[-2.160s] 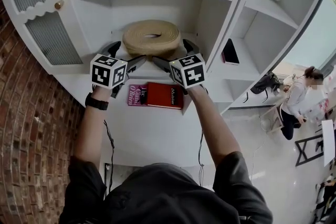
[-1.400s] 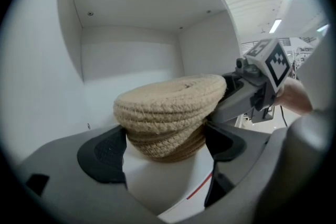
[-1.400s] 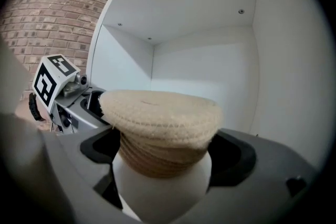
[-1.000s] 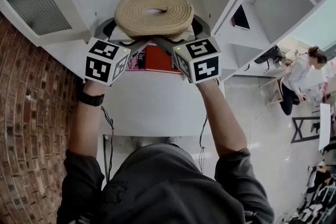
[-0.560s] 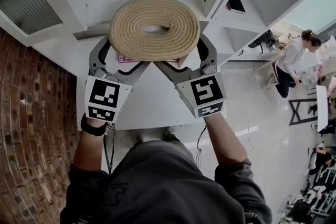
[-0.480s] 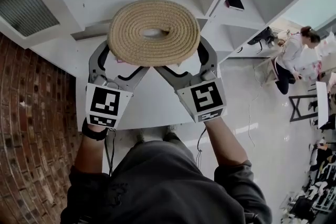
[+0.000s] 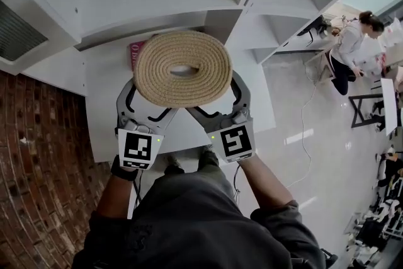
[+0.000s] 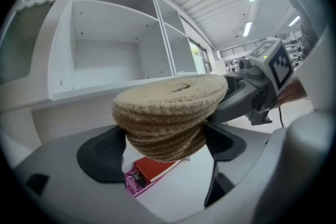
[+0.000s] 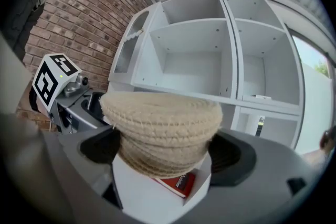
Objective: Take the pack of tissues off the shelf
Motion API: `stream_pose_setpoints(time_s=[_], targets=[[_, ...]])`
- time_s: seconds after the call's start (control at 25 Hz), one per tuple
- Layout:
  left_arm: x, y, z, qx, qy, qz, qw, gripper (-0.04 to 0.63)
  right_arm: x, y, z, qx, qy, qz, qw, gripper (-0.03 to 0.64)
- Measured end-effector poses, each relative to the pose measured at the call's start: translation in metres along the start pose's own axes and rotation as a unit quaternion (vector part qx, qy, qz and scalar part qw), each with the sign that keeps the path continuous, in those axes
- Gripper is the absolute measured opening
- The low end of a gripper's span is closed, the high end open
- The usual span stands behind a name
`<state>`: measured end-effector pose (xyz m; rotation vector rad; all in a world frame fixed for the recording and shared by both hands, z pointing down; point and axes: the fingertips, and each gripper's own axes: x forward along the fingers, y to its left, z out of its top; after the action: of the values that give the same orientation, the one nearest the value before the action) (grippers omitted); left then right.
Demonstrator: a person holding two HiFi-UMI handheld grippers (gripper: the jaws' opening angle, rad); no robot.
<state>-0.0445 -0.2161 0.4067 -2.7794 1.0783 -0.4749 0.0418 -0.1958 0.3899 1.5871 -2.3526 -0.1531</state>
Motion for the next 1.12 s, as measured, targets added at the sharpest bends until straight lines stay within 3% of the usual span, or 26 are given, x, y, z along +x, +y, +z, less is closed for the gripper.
stream_pose_setpoints(time_s=[0.68, 1.12], targets=[[0.078, -0.050, -0.166, -0.030, 0.087, -0.048, 0.9946, 0.472, 0.039, 0.014, -0.190, 0.090, 0.062, 0.003, 0.994, 0.523], [0.124, -0.069, -0.261, -0.054, 0.139, -0.073, 0.9861, 0.472, 0.069, 0.023, -0.293, 0.121, 0.110, 0.013, 0.987, 0.523]])
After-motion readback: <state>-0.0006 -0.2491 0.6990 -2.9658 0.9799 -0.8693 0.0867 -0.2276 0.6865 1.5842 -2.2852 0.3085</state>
